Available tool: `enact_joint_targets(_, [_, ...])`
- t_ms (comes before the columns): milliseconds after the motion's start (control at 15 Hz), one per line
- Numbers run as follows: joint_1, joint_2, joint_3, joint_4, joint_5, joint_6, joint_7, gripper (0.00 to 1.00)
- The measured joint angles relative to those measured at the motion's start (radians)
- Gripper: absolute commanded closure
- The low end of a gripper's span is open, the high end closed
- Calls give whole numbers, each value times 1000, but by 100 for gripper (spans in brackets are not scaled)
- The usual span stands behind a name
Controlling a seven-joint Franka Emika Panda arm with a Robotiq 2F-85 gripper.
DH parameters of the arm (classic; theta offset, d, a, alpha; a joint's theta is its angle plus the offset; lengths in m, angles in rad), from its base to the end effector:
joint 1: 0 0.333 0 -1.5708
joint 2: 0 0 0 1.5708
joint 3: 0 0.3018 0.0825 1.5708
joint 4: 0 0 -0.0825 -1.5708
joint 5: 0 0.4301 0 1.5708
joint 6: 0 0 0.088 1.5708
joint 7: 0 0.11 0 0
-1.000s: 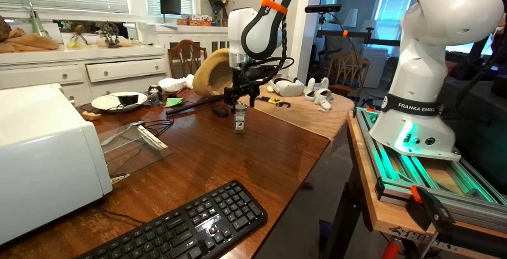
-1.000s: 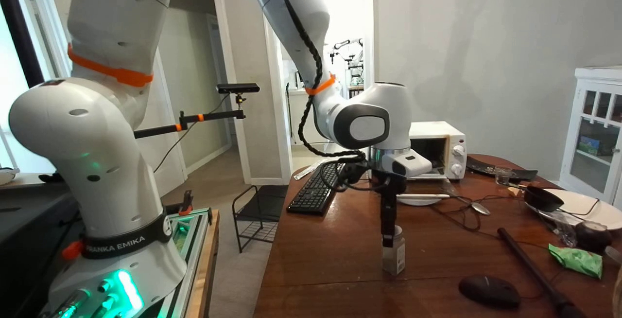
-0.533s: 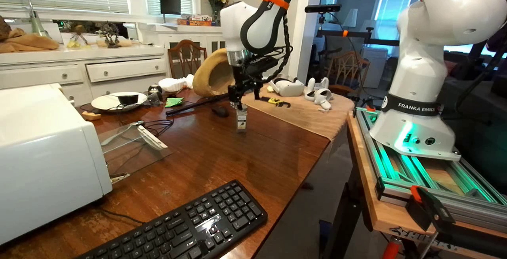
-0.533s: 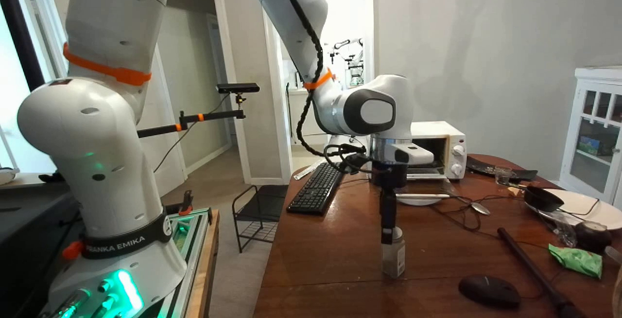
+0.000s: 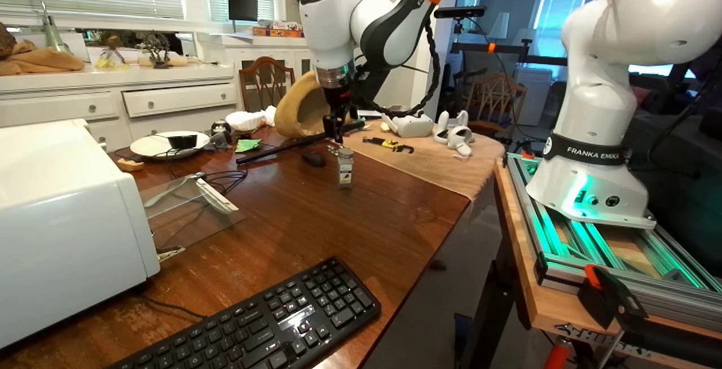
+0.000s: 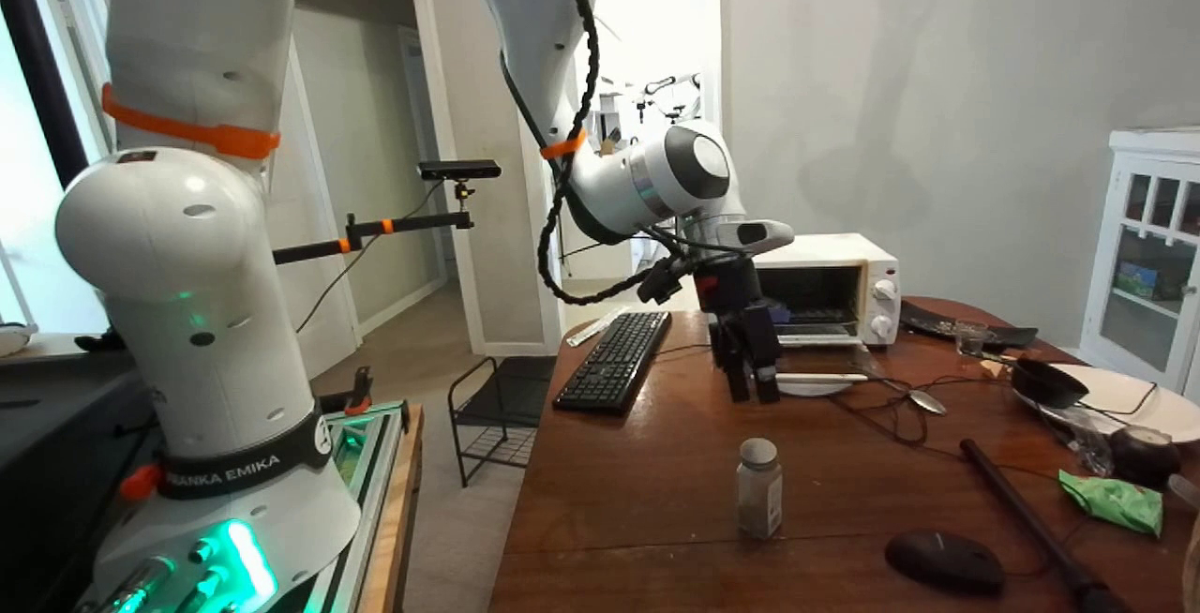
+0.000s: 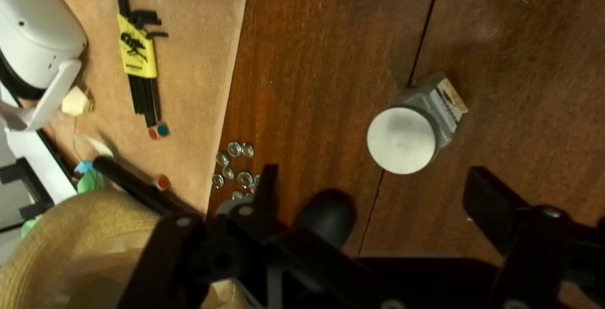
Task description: Put the lid on top of the glass jar.
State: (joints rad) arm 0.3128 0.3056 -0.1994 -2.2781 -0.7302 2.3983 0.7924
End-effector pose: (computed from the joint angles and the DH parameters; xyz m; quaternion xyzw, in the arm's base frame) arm 0.5346 0.0486 0.1555 0.9644 -0.0383 0.0253 0.2603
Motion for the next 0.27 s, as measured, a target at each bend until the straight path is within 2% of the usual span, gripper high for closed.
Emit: enact_joint_targets(267, [-50,-6,52,-17,-154,37,-60,0])
